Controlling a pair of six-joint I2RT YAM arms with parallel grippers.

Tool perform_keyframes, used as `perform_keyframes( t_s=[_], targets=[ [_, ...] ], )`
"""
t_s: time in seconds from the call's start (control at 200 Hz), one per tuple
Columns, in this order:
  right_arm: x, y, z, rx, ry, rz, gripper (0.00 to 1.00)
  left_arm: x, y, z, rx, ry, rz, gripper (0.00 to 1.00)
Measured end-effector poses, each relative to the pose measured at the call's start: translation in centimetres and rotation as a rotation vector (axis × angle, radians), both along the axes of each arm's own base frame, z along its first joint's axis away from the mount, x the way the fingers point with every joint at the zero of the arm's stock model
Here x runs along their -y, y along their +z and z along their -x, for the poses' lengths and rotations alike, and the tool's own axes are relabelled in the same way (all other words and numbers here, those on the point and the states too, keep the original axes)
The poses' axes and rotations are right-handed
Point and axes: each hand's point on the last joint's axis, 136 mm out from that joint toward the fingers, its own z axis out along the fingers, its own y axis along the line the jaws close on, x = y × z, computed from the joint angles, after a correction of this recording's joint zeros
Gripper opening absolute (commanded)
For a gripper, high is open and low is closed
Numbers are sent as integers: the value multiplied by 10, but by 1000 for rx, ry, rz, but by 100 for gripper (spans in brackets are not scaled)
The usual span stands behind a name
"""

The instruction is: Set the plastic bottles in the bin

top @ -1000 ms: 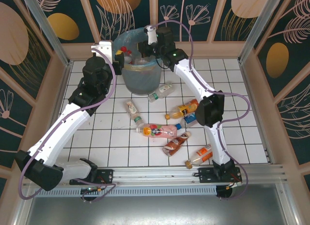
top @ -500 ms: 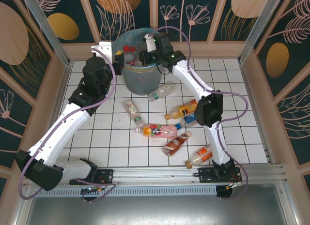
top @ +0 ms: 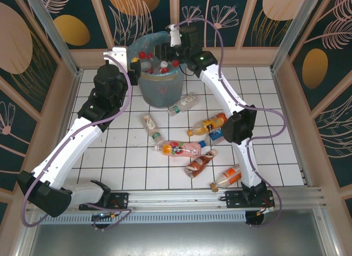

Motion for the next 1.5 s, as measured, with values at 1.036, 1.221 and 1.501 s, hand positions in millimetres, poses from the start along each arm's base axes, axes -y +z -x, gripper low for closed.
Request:
perform_keyframes(
  t_s=[1.036, 1.221, 1.501],
  targets=[
    [91, -163, 289, -124, 239, 401, 68, 79, -187, 69, -470, -318, 234, 61],
    [63, -239, 301, -154, 385, 600, 72, 48, -232, 88, -546, -189, 286, 63],
    [59, -290, 310, -156, 495, 740, 76, 29, -241, 90, -541, -92, 279, 64]
  ],
)
